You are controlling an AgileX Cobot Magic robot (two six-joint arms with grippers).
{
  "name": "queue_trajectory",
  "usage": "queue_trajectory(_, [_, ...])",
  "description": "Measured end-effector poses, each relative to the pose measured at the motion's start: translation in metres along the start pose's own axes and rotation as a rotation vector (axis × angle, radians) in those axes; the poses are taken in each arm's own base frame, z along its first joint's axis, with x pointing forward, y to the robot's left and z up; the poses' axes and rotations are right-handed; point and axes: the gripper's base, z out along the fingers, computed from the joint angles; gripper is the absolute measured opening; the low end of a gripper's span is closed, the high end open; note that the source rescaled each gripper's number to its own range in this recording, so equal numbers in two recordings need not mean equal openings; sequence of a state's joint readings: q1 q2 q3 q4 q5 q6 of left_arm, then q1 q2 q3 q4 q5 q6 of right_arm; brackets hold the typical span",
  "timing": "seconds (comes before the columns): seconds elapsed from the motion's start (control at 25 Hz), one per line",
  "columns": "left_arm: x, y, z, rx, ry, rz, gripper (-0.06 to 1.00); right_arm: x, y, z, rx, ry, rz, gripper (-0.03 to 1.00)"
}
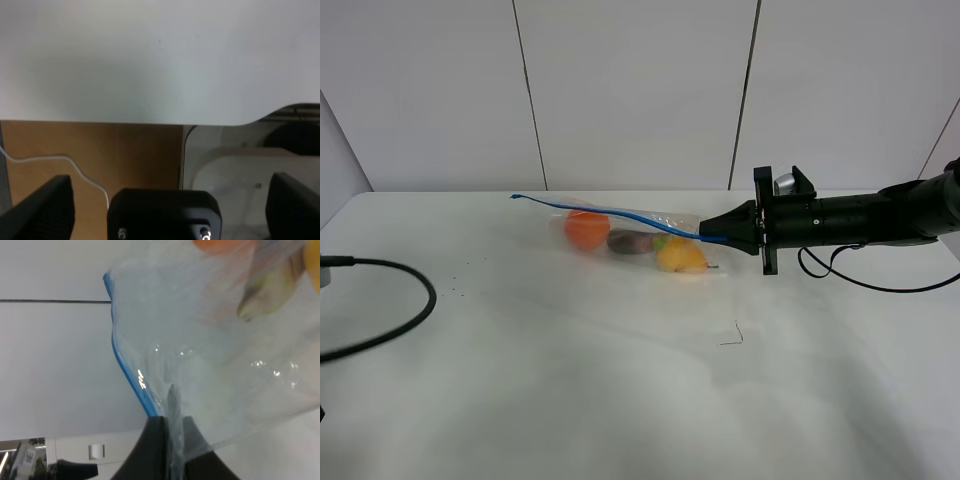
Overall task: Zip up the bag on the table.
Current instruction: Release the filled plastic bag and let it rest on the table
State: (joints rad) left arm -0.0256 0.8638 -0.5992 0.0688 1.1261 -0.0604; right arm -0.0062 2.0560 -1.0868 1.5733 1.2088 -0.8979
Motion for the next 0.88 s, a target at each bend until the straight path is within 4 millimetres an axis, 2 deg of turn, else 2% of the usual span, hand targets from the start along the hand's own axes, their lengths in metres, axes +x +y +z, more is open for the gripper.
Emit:
queue_trajectory(0.16, [0.029, 0.001, -0.002, 0.006, -0.142, -0.006, 0.8, 0.0, 0.0, 0.0, 0.0, 0.0, 0.0, 0.0])
queue_trajectory(0.4, [0.048, 0.003, -0.024, 0.013, -0.358, -0.018, 0.8, 0.0, 0.0, 0.0, 0.0, 0.0, 0.0, 0.0])
queue_trajectory(0.6, [0.058, 0.004, -0.032, 0.014, -0.445, -0.023, 0.8, 0.0, 0.0, 0.0, 0.0, 0.0, 0.0, 0.0])
queue_trajectory(0.88, [0.06, 0.004, -0.033, 0.012, -0.458, -0.023, 0.8, 0.0, 0.0, 0.0, 0.0, 0.0, 0.0, 0.0])
